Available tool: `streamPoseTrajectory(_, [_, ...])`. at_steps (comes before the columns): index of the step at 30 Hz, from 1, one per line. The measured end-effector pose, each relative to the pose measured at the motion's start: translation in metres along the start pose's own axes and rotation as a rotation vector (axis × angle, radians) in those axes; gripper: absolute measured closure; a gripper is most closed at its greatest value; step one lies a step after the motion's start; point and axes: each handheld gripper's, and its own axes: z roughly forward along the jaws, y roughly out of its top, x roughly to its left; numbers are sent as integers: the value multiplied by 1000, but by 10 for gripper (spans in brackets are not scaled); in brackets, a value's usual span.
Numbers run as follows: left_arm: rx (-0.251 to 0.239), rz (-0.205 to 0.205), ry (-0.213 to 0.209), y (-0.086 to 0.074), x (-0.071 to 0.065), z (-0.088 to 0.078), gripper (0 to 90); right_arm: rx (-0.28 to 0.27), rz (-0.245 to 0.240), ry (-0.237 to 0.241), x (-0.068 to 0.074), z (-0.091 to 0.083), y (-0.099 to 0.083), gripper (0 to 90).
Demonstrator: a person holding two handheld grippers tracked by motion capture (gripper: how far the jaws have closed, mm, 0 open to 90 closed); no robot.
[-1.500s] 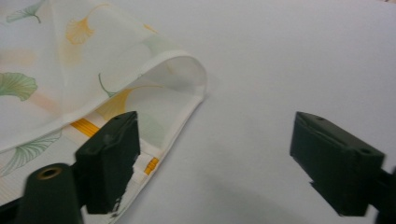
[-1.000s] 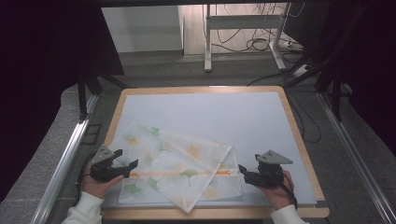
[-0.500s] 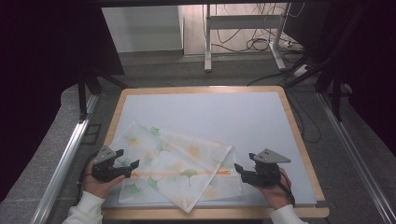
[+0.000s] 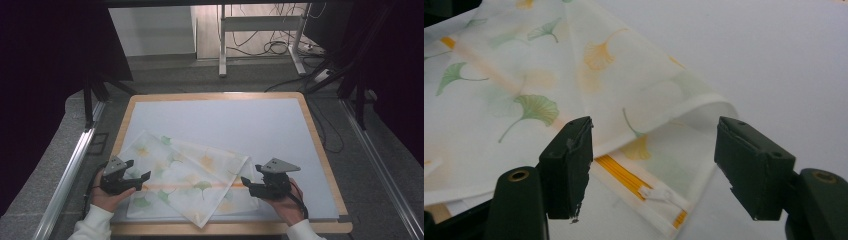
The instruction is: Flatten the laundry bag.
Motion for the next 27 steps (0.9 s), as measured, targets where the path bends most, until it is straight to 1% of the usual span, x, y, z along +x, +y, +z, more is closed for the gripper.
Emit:
streamPoseTrajectory(1, [0,-1,0,0,0,0,191,1,-12,9,4,2,5,315])
streamPoseTrajectory(6, [-3,-3,-2,0,1,-1,191,0,-19,29,11,10,12,315])
streamPoseTrajectory(7, [-3,-4,-2,0,1,-1,191,1,-23,39,15,14,17,315])
streamPoseTrajectory(8, [-3,-4,-2,0,1,-1,191,1,-23,39,15,14,17,315])
streamPoseTrajectory(10, [1,-3,-4,0,1,0,191,1,-29,55,20,19,22,315])
streamPoseTrajectory(13, [2,-2,-5,0,1,-1,191,-1,-29,60,23,22,24,316])
streamPoseTrajectory(14, [-1,-5,-5,0,1,-1,191,0,-23,71,26,25,25,316])
streamPoseTrajectory(16, [-2,-6,-5,0,1,-1,191,4,-25,77,28,26,25,316])
streamPoseTrajectory(20, [-1,-8,-6,0,2,-1,191,12,-42,91,37,32,29,317])
streamPoseTrajectory(21, [-1,-8,-6,0,2,-1,191,12,-42,91,37,32,29,317])
streamPoseTrajectory(24, [-3,-8,-5,0,2,-1,191,11,-58,106,45,38,36,317])
streamPoseTrajectory(27, [-2,-10,-6,-1,3,-2,191,17,-66,114,48,41,38,321])
